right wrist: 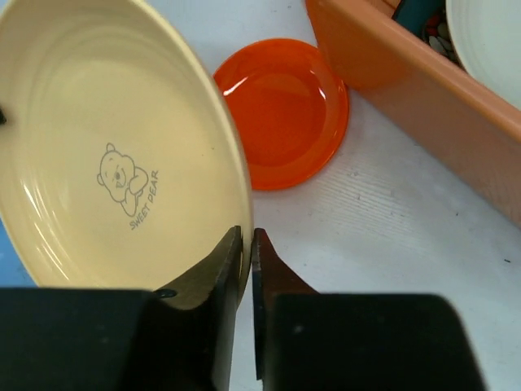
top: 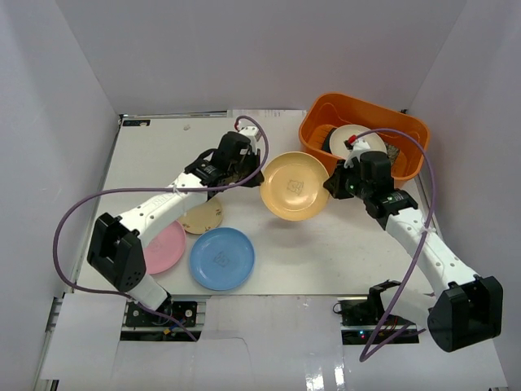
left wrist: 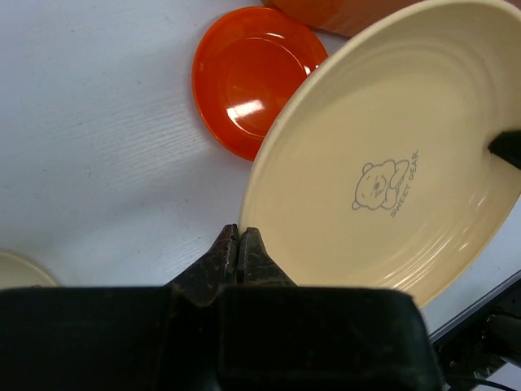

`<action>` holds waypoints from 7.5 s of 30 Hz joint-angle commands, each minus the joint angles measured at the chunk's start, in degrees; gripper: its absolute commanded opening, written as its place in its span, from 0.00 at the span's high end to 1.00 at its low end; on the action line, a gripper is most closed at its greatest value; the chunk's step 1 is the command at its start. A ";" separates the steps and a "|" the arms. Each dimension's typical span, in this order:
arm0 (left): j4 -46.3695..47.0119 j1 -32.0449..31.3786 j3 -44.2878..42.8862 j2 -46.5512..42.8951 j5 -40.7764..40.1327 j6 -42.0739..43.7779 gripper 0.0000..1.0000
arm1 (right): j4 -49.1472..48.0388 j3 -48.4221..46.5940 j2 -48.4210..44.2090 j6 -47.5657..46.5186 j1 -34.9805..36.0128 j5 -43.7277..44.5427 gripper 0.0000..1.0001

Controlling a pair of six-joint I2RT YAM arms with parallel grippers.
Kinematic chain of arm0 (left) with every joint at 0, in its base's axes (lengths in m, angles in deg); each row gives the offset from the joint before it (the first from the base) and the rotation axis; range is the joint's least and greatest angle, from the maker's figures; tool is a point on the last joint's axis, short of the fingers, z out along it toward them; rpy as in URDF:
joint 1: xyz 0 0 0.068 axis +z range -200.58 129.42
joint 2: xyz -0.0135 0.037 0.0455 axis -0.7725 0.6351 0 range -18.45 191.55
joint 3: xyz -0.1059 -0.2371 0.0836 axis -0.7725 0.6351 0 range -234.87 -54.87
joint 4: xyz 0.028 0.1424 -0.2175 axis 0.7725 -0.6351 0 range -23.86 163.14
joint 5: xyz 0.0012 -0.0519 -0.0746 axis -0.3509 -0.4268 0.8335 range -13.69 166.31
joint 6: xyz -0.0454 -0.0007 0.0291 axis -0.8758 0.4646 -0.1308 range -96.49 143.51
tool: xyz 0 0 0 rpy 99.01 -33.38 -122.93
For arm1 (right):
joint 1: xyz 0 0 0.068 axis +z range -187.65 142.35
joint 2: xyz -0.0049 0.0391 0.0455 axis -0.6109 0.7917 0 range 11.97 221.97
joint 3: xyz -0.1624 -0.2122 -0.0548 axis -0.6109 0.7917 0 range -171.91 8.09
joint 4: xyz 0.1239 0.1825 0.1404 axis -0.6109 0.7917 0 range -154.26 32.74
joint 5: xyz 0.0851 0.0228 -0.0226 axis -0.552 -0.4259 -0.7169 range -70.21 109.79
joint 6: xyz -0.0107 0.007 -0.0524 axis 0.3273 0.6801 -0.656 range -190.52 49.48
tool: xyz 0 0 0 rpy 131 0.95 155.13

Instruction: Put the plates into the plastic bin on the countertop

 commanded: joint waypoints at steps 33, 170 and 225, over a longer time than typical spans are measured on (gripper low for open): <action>12.03 0.18 29.82 -41.48 -8.52 6.59 0.02 | -2.73 -34.31 36.67 7.66 -26.34 9.87 0.59; 13.35 1.50 33.34 -70.31 -28.22 3.95 0.02 | -31.92 -19.12 35.63 25.15 37.05 20.42 0.92; 3.06 3.96 33.41 -36.38 -18.28 -18.62 0.02 | -58.53 36.45 3.87 47.64 -1.03 14.62 0.43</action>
